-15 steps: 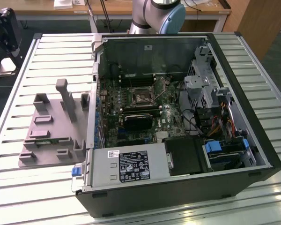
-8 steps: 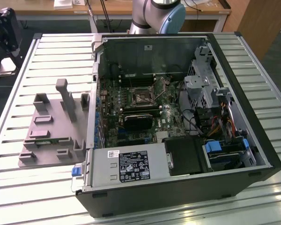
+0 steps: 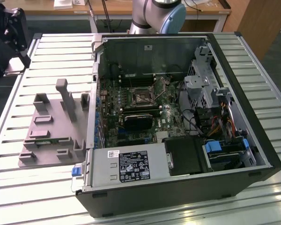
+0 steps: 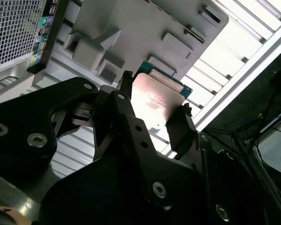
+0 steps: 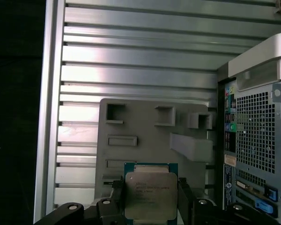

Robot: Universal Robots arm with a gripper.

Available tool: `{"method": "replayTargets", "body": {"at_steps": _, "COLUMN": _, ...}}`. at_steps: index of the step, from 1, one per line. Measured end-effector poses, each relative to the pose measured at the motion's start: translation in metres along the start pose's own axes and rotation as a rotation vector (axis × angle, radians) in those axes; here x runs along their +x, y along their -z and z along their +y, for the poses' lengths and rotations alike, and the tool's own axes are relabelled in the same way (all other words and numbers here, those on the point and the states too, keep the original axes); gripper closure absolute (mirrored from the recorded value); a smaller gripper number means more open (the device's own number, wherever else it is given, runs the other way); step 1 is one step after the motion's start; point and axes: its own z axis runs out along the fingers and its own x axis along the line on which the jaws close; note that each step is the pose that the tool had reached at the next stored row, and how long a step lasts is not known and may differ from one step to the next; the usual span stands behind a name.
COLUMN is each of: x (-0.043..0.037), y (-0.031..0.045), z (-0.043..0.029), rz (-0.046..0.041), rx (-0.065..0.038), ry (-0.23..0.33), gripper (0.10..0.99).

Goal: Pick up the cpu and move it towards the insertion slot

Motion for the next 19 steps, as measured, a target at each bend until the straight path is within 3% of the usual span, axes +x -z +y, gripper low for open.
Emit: {"method": "replayTargets", "body": {"at_steps": 19, "x": -0.0735, "y": -0.0056, "z": -0.0015, "rz": 0.0145, "rx": 0.0, "ry": -0.001, "gripper": 0.545}}
